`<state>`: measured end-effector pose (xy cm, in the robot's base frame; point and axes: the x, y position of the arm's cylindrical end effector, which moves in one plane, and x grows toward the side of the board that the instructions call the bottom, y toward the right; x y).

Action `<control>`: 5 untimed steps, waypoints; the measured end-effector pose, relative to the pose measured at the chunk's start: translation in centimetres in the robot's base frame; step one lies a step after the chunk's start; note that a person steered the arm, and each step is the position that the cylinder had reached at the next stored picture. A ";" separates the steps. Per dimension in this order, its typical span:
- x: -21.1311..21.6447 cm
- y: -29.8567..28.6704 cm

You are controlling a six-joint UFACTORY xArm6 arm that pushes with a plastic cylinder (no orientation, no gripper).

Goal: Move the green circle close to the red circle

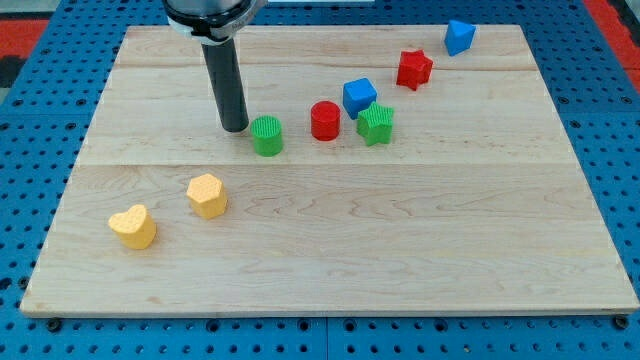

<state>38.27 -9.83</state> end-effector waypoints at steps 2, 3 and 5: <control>-0.3 3.0; 3.4 -0.4; 9.3 9.8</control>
